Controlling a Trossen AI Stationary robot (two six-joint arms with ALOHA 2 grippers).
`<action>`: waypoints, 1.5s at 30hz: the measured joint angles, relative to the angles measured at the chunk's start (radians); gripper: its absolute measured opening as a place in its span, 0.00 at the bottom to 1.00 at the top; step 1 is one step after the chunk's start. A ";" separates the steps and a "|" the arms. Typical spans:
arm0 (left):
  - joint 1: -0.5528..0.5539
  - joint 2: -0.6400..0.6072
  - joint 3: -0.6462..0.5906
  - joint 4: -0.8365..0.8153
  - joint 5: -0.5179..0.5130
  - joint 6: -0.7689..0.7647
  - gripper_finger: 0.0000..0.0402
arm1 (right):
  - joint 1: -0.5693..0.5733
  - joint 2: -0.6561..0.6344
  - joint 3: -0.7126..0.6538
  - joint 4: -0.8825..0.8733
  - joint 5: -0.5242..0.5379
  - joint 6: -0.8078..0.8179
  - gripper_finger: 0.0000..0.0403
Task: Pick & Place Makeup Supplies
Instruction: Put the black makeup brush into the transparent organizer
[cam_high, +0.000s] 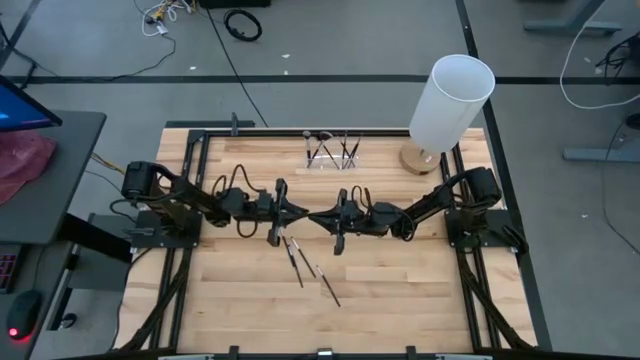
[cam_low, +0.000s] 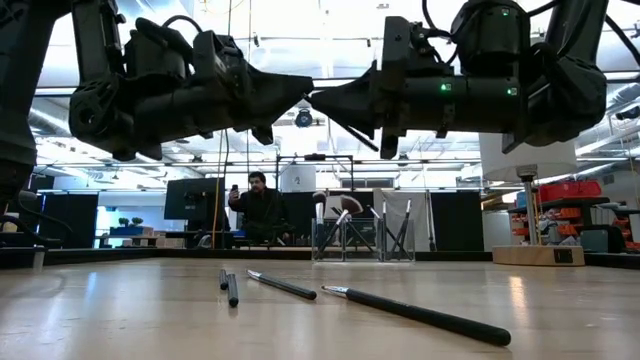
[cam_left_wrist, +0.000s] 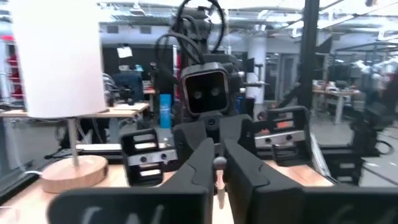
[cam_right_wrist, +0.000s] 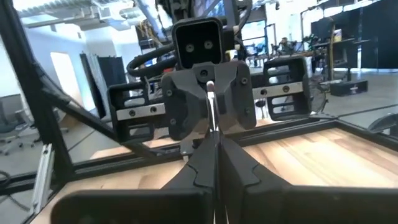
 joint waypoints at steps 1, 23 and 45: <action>0.000 0.000 0.000 -0.005 0.010 0.000 0.04 | 0.000 0.000 0.000 -0.003 -0.003 0.000 0.02; 0.026 -0.009 0.000 -0.341 -0.020 -0.030 0.05 | -0.068 -0.232 0.176 -1.079 -0.048 0.071 0.50; 0.028 -0.009 0.000 -0.339 -0.022 -0.031 0.07 | -0.068 -0.079 0.383 -1.179 -0.118 -0.058 0.28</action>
